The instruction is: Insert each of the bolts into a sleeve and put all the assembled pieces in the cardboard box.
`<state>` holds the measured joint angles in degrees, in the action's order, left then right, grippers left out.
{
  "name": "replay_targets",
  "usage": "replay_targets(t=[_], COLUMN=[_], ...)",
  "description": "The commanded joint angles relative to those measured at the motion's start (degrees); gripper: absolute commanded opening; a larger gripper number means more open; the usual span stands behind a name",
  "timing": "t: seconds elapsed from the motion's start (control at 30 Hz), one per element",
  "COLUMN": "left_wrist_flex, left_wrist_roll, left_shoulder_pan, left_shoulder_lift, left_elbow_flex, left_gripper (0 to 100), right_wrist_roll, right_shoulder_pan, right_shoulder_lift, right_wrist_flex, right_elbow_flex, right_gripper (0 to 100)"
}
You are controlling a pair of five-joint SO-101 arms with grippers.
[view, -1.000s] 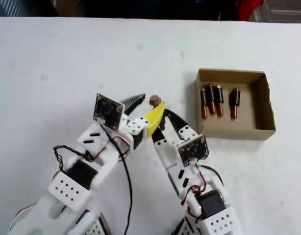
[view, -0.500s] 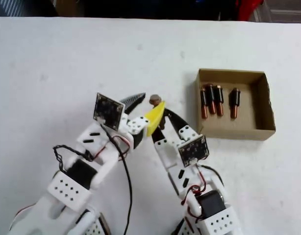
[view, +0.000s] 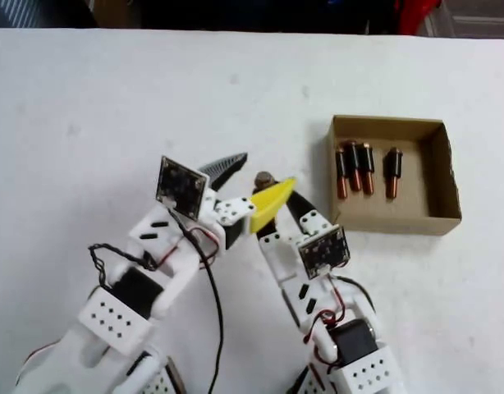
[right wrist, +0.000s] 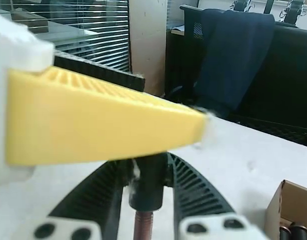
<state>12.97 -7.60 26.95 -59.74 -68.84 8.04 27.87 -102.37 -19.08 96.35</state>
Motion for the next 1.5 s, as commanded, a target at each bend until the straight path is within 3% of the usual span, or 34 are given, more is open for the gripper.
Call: replay_targets(t=[0.0,0.1,0.17,0.27,0.63,0.9,1.17,1.33,1.47], left_wrist_flex=[-1.41,-0.97,-0.88,0.70,19.60,30.24,35.34,35.60,35.60], left_wrist_roll=[0.35,0.35,0.35,0.44,3.16,3.25,3.60,10.20,10.81], left_shoulder_pan=[-2.07,-5.14,-6.90,-9.27,-24.66,-34.42,-36.97,-36.79,-36.53], left_shoulder_lift=[-1.27,-3.12,-5.58,-10.95,-33.19,-41.98,-44.00,-44.00,-44.00], left_elbow_flex=[3.96,6.33,7.03,7.30,6.95,6.86,6.68,0.09,-4.57], left_gripper=[14,1,5,2,2,2,2,2,2], right_wrist_roll=[0.62,0.70,0.53,0.44,0.79,0.79,2.02,3.25,3.69], right_shoulder_pan=[-0.48,-0.84,-1.80,-2.86,-5.14,-8.66,-10.24,-13.23,-13.23], right_shoulder_lift=[-0.84,-0.75,-0.75,-0.75,-0.84,-0.84,-0.84,-0.84,-0.84], right_wrist_flex=[1.27,1.27,1.27,1.27,1.27,1.27,1.27,1.27,1.27], right_elbow_flex=[0.44,0.44,0.44,0.44,0.44,0.18,-0.44,-2.29,-2.37], right_gripper=[1.7,1.7,1.7,1.7,1.7,1.7,1.7,1.7,1.7])
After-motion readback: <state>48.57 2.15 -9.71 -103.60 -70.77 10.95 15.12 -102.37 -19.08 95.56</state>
